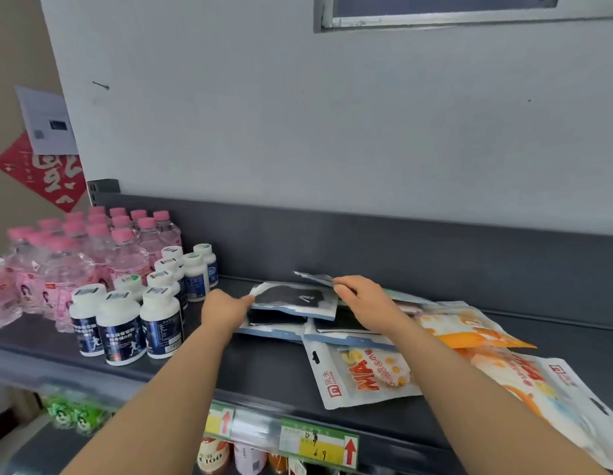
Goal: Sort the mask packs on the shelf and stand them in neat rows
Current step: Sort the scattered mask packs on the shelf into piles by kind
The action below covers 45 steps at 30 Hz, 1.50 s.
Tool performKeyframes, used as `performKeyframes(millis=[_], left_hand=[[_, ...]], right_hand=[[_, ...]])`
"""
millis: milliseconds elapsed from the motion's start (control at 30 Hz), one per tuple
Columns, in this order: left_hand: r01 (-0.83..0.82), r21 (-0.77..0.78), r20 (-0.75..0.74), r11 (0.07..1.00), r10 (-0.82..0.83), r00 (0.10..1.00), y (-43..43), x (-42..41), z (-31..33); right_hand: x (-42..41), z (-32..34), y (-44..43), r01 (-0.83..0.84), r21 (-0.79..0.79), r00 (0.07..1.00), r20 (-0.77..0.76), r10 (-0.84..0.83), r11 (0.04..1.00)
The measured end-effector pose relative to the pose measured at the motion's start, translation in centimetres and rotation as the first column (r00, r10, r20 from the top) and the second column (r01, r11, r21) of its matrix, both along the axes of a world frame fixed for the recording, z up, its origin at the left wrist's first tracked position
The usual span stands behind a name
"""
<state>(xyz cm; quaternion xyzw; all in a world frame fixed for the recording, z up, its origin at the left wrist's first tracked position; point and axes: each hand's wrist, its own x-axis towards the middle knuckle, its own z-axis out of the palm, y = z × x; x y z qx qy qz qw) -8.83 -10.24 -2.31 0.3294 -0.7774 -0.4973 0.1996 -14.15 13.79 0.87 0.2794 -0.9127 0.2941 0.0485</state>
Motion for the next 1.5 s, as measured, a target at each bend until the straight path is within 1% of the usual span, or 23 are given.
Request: performKeyframes(millis=[100, 200, 267, 333, 400, 500, 567, 633, 733, 867, 933, 1000, 1067, 1200, 1300, 1367, 1400, 1433, 1500], left_hand=[[0.096, -0.017, 0.011, 0.995, -0.096, 0.995, 0.8, -0.1, 0.5], [0.074, -0.046, 0.038, 0.996, -0.072, 0.997, 0.7, 0.0, 1.0], [0.043, -0.004, 0.060, 0.999, -0.042, 0.997, 0.5, 0.2, 1.0], [0.024, 0.088, 0.038, 0.996, -0.028, 0.999, 0.4, 0.2, 0.8], [0.009, 0.224, -0.004, 0.975, -0.008, 1.000, 0.7, 0.2, 0.8], [0.052, 0.448, -0.085, 0.892, -0.015, 0.996, 1.3, 0.5, 1.0], [0.093, 0.507, -0.109, 0.857, -0.043, 0.993, 1.7, 0.6, 1.1], [0.093, 0.470, -0.099, 0.878, -0.052, 0.994, 2.3, 0.9, 1.3], [0.068, 0.352, -0.045, 0.933, -0.056, 0.997, 2.9, 1.2, 1.1], [0.088, 0.341, -0.052, 0.936, -0.075, 0.996, 2.9, 1.5, 0.8], [0.089, 0.308, -0.103, 0.947, -0.060, 0.993, 2.8, 1.7, 0.8], [0.051, 0.273, -0.173, 0.961, -0.004, 0.985, 2.4, 1.9, 1.2], [0.017, 0.274, -0.259, 0.962, 0.057, 0.964, 1.9, 2.2, 1.8], [-0.053, 0.269, -0.392, 0.962, 0.159, 0.906, 1.3, 3.7, 3.4], [-0.105, 0.210, -0.462, 0.972, 0.194, 0.865, 1.2, 4.7, 4.2], [-0.114, 0.210, -0.476, 0.971, 0.204, 0.856, 1.3, 5.0, 4.6], [-0.109, 0.235, -0.480, 0.966, 0.213, 0.851, 1.4, 4.9, 4.8], [-0.103, 0.251, -0.477, 0.962, 0.216, 0.852, 1.5, 5.0, 5.0], [-0.095, 0.261, -0.458, 0.961, 0.210, 0.864, 1.7, 5.2, 5.1]], right_hand=[[-0.5, -0.2, -0.1, 0.012, 0.053, 1.000, -0.006, -0.011, 0.999], [-0.9, -0.3, -0.2, 0.048, 0.132, 0.999, 0.009, -0.050, 0.990], [-0.8, -0.3, -0.2, 0.033, 0.180, 0.999, 0.031, -0.040, 0.983], [-0.4, -0.5, -0.3, 0.006, 0.218, 0.998, 0.055, -0.019, 0.976], [0.0, -0.7, -0.3, -0.020, 0.248, 0.997, 0.081, 0.000, 0.969], [0.4, -0.7, -0.3, -0.057, 0.258, 0.993, 0.117, 0.027, 0.965], [0.6, -0.6, -0.4, -0.081, 0.254, 0.989, 0.142, 0.045, 0.964], [0.9, -0.4, -0.6, -0.112, 0.235, 0.984, 0.161, 0.075, 0.966], [1.3, -0.4, -0.8, -0.159, 0.197, 0.974, 0.190, 0.122, 0.967], [1.7, -0.3, -0.5, -0.189, 0.115, 0.962, 0.222, 0.160, 0.975], [1.7, -0.3, -0.1, -0.149, 0.090, 0.970, 0.206, 0.128, 0.985], [1.3, -0.3, 0.6, -0.088, 0.099, 0.982, 0.174, 0.070, 0.991], [0.8, -0.6, 1.4, -0.008, 0.086, 0.984, 0.178, -0.007, 0.996], [0.4, -1.3, 2.6, 0.098, 0.168, 0.978, 0.166, -0.127, 0.981], [1.0, -0.8, 2.8, 0.088, 0.230, 0.988, 0.107, -0.115, 0.969], [1.8, -0.4, 2.8, 0.023, 0.327, 0.992, 0.113, -0.063, 0.945], [2.2, -0.4, 2.8, 0.001, 0.379, 0.993, 0.112, -0.047, 0.925], [2.5, -0.5, 2.8, -0.002, 0.422, 0.994, 0.102, -0.045, 0.906], [3.0, -0.9, 2.8, 0.035, 0.453, 0.998, 0.033, -0.056, 0.891]])
